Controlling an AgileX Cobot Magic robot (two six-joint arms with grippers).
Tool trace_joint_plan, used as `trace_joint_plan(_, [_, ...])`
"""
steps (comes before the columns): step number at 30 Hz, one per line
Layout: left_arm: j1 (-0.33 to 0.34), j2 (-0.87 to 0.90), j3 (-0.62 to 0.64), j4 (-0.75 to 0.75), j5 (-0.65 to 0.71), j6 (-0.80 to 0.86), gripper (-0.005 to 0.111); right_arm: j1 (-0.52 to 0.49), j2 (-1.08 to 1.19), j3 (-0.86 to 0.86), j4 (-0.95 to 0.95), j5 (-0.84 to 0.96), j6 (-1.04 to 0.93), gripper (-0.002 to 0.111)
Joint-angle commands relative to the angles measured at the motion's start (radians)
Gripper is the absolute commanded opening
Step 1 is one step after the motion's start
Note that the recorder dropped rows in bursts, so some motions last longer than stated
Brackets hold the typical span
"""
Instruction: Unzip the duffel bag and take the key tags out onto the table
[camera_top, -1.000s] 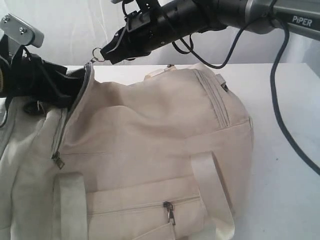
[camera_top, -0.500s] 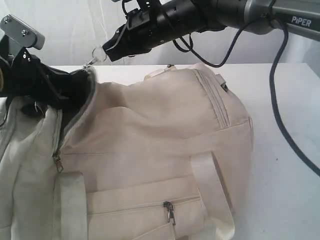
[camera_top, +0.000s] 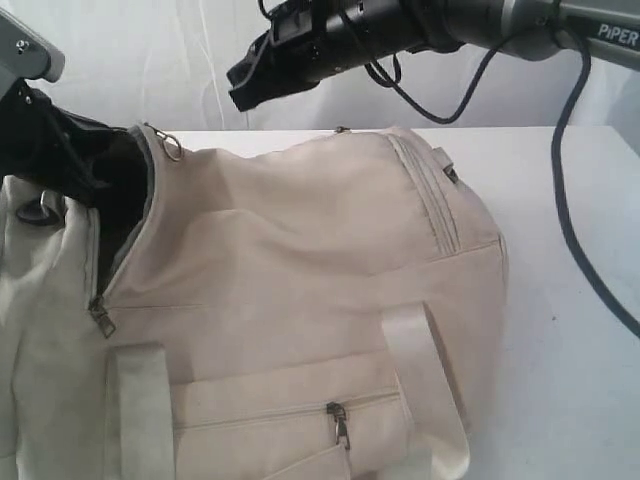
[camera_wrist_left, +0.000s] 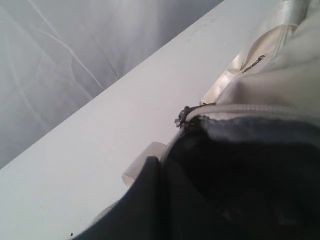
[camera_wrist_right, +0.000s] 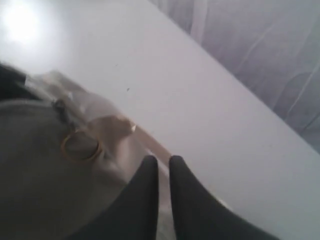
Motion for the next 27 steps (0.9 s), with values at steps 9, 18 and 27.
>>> trace_joint_plan(9, [0.001,-0.060,-0.002,0.098,-0.041,-0.105,0.000,0.123,0.087,-0.003,-0.027,0.064,-0.182,0.043])
trace_joint_plan(18, [0.001,-0.060,-0.002,0.098,-0.036,-0.105,0.000,0.203,0.087,-0.003,-0.042,-0.125,-0.351,0.057])
trace_joint_plan(27, [0.001,-0.060,-0.002,0.098,-0.036,-0.105,0.000,0.238,0.087,-0.003,-0.073,-0.245,-0.346,0.042])
